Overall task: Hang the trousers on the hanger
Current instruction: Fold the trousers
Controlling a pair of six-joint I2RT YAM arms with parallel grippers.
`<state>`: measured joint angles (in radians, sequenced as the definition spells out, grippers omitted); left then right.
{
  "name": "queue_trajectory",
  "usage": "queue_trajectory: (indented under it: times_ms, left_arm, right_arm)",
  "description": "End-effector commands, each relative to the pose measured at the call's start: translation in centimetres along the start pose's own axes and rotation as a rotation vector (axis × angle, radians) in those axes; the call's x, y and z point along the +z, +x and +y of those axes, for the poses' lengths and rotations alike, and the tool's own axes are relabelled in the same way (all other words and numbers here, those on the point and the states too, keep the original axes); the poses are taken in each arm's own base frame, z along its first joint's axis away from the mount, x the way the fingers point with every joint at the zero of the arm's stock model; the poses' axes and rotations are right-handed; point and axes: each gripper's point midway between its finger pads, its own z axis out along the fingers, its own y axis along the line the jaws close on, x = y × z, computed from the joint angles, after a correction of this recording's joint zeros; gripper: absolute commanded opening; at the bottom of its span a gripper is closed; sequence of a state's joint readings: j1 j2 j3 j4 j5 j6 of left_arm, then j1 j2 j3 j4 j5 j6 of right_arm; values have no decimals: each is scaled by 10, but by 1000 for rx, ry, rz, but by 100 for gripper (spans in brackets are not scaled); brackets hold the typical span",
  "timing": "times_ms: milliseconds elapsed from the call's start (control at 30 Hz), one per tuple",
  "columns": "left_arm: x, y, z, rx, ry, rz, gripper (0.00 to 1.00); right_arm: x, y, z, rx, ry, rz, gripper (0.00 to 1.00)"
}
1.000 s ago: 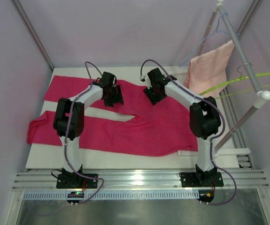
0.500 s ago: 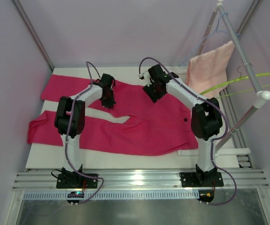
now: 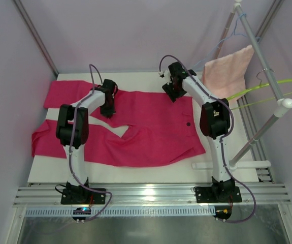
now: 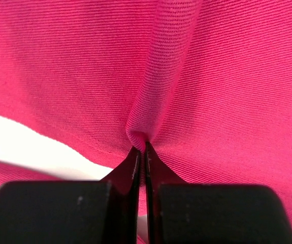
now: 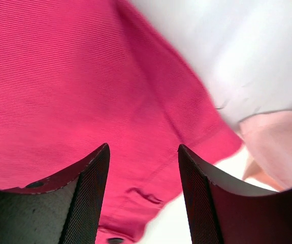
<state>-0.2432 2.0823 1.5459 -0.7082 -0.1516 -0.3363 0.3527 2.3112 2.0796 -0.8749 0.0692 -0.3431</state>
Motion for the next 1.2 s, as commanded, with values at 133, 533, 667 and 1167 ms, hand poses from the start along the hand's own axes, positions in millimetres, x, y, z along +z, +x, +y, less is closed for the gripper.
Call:
queue_trajectory:
  times_ms: [133, 533, 667, 1167]
  left_arm:
    - [-3, -7, 64, 23, -196, -22, 0]
    - [-2, -11, 63, 32, -179, -49, 0]
    - [1, -10, 64, 33, -184, -46, 0]
    - [-5, -13, 64, 23, -183, -59, 0]
  right_arm:
    - [-6, -21, -53, 21, 148, -67, 60]
    - [31, -27, -64, 78, 8, -126, 60]
    - [42, -22, -69, 91, 5, -116, 60]
    - [57, 3, -44, 114, -174, -55, 60]
